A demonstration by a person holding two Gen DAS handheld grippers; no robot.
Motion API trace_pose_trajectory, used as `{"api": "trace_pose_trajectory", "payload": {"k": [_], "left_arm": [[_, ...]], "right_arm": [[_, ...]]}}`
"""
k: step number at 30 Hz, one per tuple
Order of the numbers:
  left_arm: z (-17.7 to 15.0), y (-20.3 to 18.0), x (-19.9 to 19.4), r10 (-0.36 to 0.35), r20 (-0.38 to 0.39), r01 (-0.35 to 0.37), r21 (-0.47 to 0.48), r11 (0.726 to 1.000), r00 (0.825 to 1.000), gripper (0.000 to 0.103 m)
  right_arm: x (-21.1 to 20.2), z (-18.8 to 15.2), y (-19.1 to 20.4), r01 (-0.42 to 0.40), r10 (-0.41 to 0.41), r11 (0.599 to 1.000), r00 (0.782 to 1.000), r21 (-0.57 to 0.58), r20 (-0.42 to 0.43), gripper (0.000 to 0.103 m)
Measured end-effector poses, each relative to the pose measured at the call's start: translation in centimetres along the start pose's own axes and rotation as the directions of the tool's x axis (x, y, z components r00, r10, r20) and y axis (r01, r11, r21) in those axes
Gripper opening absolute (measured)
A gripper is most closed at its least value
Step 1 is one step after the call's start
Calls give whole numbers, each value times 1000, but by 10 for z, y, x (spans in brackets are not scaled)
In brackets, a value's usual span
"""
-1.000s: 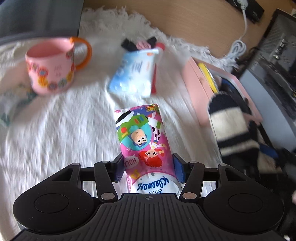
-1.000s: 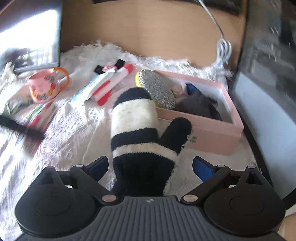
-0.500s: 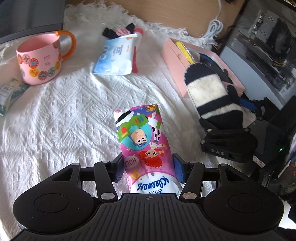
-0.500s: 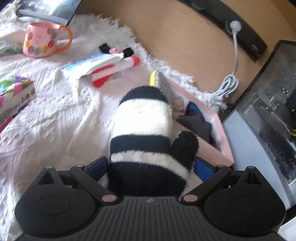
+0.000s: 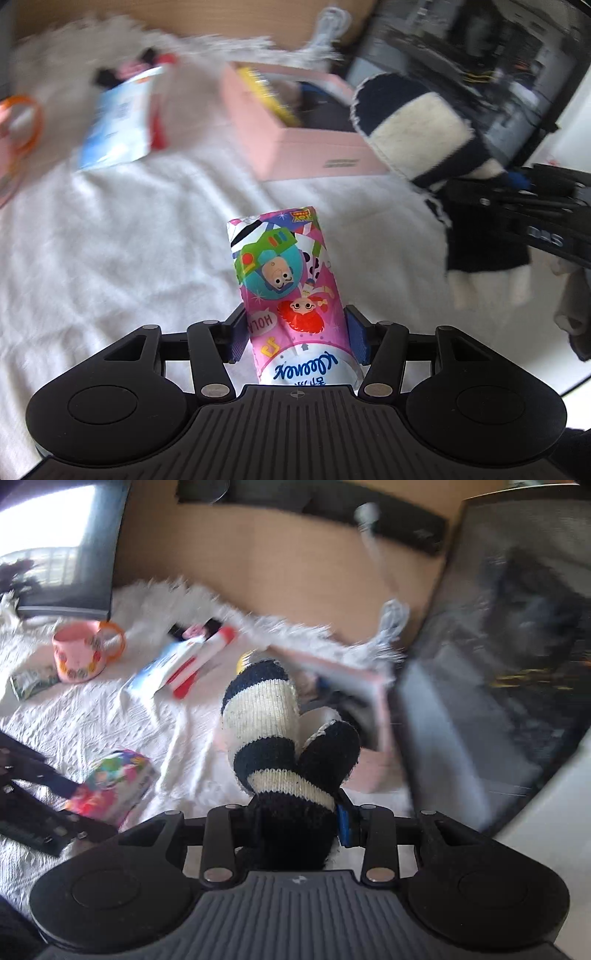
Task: Organize soft objects
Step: 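Carry the tissue pack and glove into the pink box and release both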
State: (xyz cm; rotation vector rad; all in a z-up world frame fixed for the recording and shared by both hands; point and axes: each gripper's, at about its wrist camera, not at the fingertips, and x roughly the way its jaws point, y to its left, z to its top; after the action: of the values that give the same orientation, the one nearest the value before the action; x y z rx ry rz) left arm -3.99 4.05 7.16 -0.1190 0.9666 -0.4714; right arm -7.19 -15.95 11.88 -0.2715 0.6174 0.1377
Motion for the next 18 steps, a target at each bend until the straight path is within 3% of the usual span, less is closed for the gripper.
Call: {"api": "trace_pose_trajectory", "payload": {"k": [4,9,14,16,18], "left_arm": [[37,-19,12,-67,7,66,62,996,998,59],[124,-44,19,-52,138,28,170,985,989,60],[210,-55,43,-33,242,-1,139,990,970,63],[230,-53,70,-14,240,-11,101,995,971,63],[240,-49,113,54,124,-64,84,994,991,62]], "right_arm": [[-16,-11,-22,59,-60,998,998,39,19,35],[-22,-26,-42,109,-112,985,994,133,16,35],[-24,-34,-51,122,-128,976,992,182,19,36],[-24,-38,-49,123,-128,977,992,177,19,36],[-22,-40,-48,119,-123,980,992,162,18,36]]}}
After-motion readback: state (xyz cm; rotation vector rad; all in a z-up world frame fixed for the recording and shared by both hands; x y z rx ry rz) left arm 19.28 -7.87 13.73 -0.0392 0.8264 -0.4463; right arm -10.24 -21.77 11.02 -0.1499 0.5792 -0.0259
